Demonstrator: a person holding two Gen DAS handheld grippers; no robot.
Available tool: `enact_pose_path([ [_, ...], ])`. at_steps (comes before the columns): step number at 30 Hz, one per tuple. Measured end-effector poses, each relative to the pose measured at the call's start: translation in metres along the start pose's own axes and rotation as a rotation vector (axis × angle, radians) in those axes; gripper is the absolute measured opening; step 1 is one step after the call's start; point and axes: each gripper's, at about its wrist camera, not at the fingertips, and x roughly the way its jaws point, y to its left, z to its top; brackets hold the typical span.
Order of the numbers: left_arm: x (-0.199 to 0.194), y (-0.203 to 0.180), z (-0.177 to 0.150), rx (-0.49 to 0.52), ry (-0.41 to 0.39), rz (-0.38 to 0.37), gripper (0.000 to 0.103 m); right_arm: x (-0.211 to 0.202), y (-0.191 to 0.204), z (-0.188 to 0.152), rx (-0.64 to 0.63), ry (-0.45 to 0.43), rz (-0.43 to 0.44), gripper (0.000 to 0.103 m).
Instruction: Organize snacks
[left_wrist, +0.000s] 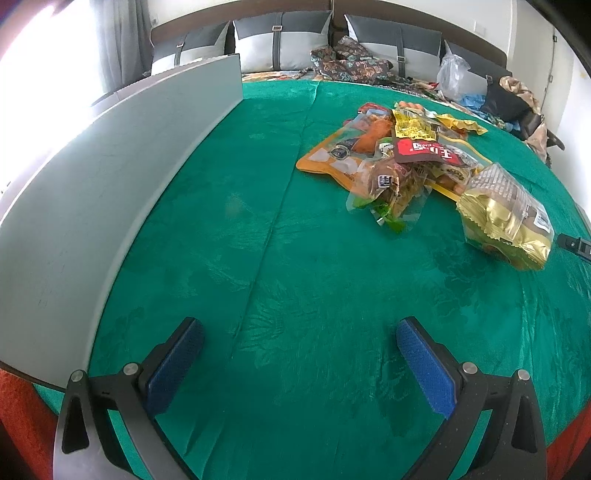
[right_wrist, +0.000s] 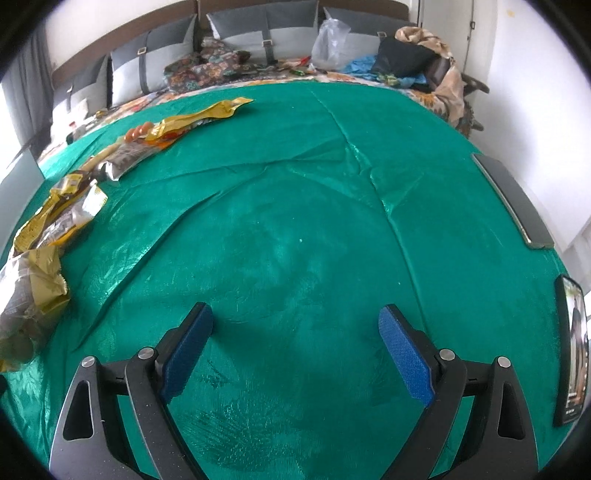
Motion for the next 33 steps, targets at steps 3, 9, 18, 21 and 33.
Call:
enact_pose_path([
  [3, -0.0001, 0.0003, -0.0005, 0.003, -0.006, -0.002, 0.103, -0.0002, -0.0002, 0.0001, 0.001, 0.000, 0.001, 0.094],
  [9, -0.0010, 0.0013, -0.0015, 0.006, -0.018, -0.004, 0.103, -0.0002, -0.0005, 0.0005, 0.002, 0.000, 0.001, 0.094],
  [18, -0.0006, 0.0013, -0.0007, 0.008, -0.015, -0.006, 0.103, -0.0003, -0.0010, 0.0006, 0.002, 0.000, 0.002, 0.094],
  [21, -0.0002, 0.0013, 0.0005, 0.009, -0.012, -0.007, 0.103, -0.0004, -0.0011, 0.0005, 0.003, 0.000, 0.002, 0.094],
  [33, 0.0003, 0.0010, 0.0018, 0.008, -0.011, -0.008, 0.103, -0.0006, -0.0012, 0.0004, 0.004, 0.000, 0.003, 0.094],
])
